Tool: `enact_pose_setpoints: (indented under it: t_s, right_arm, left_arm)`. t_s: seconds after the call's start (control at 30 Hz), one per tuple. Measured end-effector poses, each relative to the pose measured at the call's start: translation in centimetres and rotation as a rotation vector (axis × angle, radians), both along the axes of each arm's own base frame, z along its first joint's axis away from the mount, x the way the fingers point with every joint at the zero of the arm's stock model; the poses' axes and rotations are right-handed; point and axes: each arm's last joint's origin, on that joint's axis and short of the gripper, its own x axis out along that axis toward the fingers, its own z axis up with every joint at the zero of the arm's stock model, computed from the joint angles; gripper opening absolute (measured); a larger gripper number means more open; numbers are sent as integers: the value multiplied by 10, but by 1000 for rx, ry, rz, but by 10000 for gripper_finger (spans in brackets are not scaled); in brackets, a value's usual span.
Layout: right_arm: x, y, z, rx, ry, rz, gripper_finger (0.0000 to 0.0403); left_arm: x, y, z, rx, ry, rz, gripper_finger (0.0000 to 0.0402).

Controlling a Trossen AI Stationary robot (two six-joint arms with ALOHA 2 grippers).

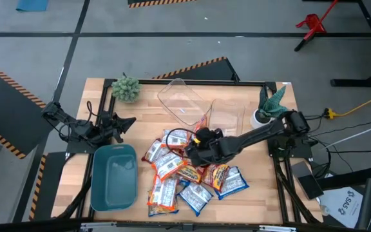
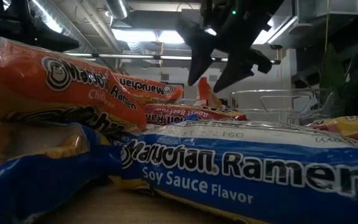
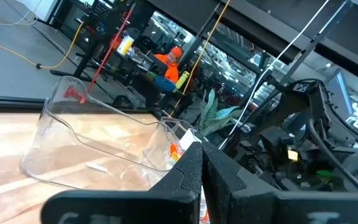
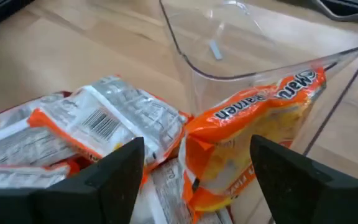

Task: Sort Maruchan noodles
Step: Put the orange noodle into the right transparent bin

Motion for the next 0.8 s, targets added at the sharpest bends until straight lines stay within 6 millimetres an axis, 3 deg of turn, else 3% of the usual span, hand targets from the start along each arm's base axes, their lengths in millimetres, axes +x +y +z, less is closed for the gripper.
enact_pose_setpoints:
  t_s: [0.23, 0.43, 0.57, 0.73, 0.8]
  right_arm:
    - [7, -8, -18, 36, 24, -47, 259]
    - [10, -15, -20, 94, 3, -87, 232]
    - [9, -16, -20, 95, 6, -97, 162]
    - [9, -15, -20, 97, 0, -91, 33]
    - [9, -13, -20, 91, 0, -83, 11]
  left_arm:
    - [0, 0, 0, 1, 1, -1, 0]
    - [0, 0, 0, 2, 2, -1, 0]
    - [0, 0, -1, 6, 9, -1, 0]
    - [0, 0, -2, 15, 25, -2, 0]
    - [0, 0, -2, 16, 25, -2, 0]
